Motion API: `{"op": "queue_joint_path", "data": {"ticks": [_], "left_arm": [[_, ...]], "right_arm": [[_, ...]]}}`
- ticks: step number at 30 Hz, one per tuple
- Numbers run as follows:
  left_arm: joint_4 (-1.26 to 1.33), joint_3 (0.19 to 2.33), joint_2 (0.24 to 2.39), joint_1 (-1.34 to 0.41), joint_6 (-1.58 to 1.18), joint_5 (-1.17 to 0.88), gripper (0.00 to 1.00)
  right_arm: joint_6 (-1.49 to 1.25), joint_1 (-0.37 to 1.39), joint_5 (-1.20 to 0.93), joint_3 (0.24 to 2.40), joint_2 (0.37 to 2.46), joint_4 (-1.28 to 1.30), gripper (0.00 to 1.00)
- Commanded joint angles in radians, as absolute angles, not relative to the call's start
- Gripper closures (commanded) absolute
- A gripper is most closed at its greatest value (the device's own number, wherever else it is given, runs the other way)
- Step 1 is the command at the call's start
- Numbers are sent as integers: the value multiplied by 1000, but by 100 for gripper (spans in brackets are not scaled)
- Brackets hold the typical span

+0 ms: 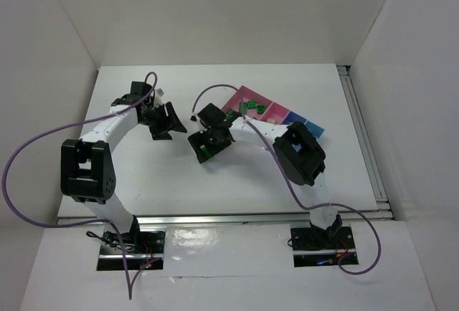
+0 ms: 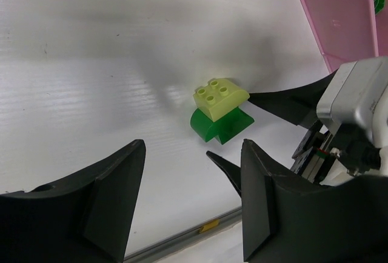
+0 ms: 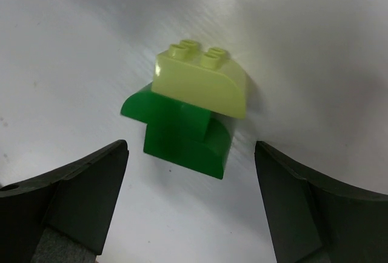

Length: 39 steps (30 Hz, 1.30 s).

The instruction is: Sort the legos into containers by color

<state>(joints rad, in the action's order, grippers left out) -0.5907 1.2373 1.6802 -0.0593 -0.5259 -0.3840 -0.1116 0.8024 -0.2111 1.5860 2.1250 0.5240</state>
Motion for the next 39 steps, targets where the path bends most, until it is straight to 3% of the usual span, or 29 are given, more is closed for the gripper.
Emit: {"op": "queue_joint_path", "data": {"ticks": [1, 9, 13, 18, 24, 31, 33, 34, 36, 39], "left_arm": [[-578, 1269, 1677, -57, -514, -397, 31], [-578, 1269, 1677, -57, -514, -407, 31], [-578, 1269, 1677, -57, -514, -407, 31], [-578, 1269, 1687, -57, -505, -429, 30], [-569, 1279, 1709, -57, -505, -474, 29], [-569, 1279, 1709, -57, -495, -474, 29], [-569, 1279, 1709, -57, -495, -474, 29], [-569, 1279, 1709, -57, -495, -474, 29], [-569, 1279, 1709, -57, -495, -474, 29], [-569, 1279, 1718, -57, -495, -454, 29]], "right_arm": [[-225, 839, -51, 1637, 2132, 572, 8], [-268, 870, -15, 1603, 2123, 552, 18], [-268, 870, 4, 1603, 2123, 543, 31], [-268, 870, 49, 1592, 2088, 543, 54], [-241, 870, 74, 1540, 2022, 511, 63], [-204, 870, 38, 1511, 1988, 480, 60], [-204, 870, 29, 1511, 1988, 480, 45], [-204, 870, 29, 1523, 1988, 491, 31], [-242, 870, 41, 1570, 2011, 534, 23], [-291, 870, 28, 1606, 2037, 549, 18]]}}
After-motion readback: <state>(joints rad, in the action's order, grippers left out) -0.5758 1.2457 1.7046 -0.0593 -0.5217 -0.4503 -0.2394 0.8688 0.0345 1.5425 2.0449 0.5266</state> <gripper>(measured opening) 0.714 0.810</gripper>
